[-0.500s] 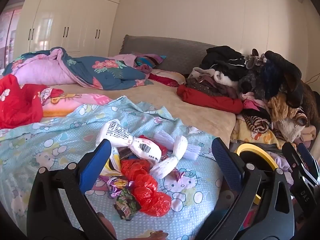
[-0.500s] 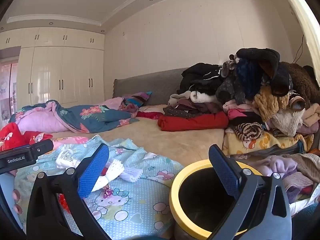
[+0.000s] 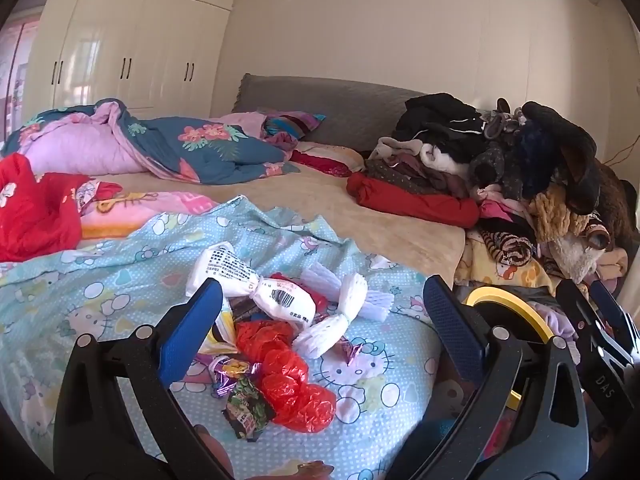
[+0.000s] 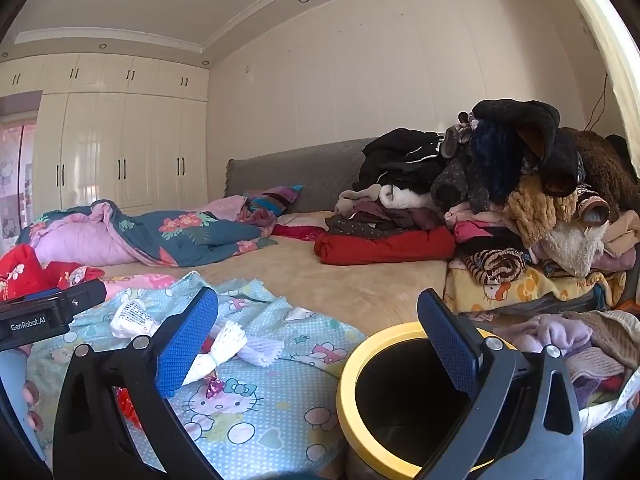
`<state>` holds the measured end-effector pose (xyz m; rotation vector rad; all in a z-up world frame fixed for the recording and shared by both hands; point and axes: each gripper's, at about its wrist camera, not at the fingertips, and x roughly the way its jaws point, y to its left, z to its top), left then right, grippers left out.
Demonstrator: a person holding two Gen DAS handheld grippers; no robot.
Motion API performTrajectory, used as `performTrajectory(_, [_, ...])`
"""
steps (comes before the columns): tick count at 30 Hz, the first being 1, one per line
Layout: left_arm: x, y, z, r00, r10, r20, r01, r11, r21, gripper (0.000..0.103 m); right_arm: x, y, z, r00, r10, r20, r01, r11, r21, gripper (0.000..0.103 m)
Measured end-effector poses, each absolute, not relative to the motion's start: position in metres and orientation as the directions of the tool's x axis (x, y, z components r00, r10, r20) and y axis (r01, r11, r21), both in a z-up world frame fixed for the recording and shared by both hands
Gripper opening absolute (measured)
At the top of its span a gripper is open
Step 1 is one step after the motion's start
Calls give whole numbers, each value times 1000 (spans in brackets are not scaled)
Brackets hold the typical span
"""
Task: Collect trash
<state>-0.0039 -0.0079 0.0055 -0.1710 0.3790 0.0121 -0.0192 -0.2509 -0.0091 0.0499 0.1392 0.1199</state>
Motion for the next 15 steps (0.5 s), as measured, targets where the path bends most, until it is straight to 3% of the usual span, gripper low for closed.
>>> performTrajectory(15, [-4, -9, 8, 930, -20, -367, -44, 985, -166, 92, -21, -251, -7, 984, 122, -131, -116, 992, 57, 97])
